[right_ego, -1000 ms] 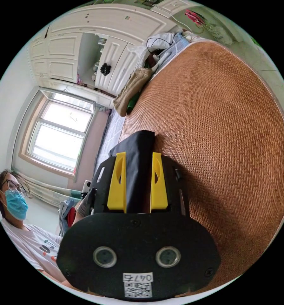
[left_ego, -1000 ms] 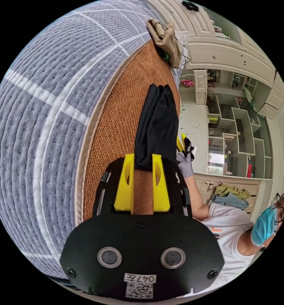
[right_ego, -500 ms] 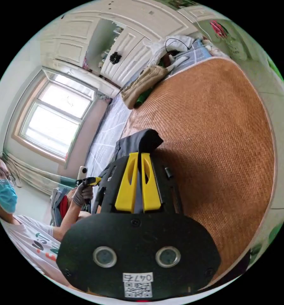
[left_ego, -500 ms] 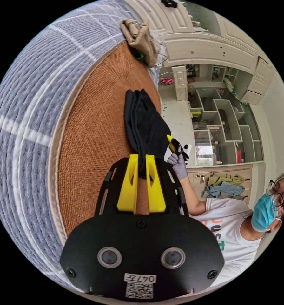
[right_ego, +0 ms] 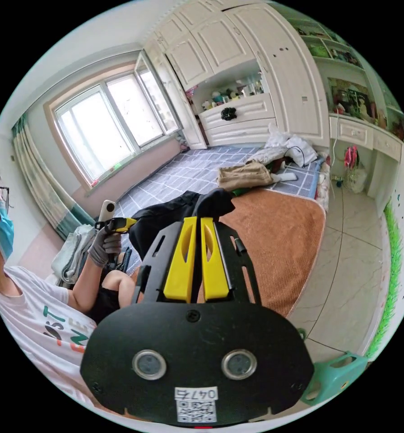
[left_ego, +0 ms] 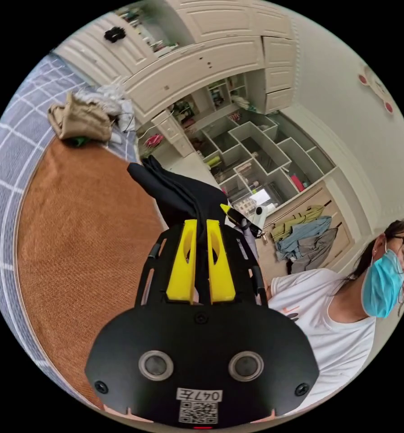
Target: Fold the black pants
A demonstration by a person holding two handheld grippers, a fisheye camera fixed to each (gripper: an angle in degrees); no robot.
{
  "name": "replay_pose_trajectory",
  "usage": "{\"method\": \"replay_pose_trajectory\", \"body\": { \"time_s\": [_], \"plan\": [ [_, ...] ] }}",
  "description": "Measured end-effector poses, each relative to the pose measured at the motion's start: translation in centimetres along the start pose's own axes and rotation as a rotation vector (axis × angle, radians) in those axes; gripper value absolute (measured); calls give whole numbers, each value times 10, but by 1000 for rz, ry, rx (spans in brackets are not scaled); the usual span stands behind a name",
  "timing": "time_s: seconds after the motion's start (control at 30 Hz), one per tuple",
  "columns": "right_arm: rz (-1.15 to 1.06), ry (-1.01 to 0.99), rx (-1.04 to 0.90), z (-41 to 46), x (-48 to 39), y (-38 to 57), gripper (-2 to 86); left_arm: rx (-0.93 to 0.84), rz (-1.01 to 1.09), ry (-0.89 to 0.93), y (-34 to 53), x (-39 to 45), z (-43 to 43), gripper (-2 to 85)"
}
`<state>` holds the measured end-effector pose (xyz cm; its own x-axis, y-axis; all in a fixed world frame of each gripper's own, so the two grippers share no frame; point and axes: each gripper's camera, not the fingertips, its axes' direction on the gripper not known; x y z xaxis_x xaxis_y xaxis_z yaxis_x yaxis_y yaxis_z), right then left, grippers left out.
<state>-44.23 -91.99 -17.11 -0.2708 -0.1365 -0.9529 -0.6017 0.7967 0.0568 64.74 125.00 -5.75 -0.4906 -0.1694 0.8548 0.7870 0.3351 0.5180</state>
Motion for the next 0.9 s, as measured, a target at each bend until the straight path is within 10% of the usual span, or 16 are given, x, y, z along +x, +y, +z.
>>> {"method": "replay_pose_trajectory", "body": {
  "time_s": [0.5, 0.73, 0.9],
  "plan": [
    [-442, -704, -56, 32, -247, -79, -8, 586, 133, -634, 609, 391, -366, 38],
    [-527, -866, -189, 160, -402, -82, 42, 892, -272, -1192, 848, 466, -507, 58],
    [-403, -819, -305, 212, -368, -41, 81, 1076, -420, -1276, 992, 494, -507, 106]
  ]
}}
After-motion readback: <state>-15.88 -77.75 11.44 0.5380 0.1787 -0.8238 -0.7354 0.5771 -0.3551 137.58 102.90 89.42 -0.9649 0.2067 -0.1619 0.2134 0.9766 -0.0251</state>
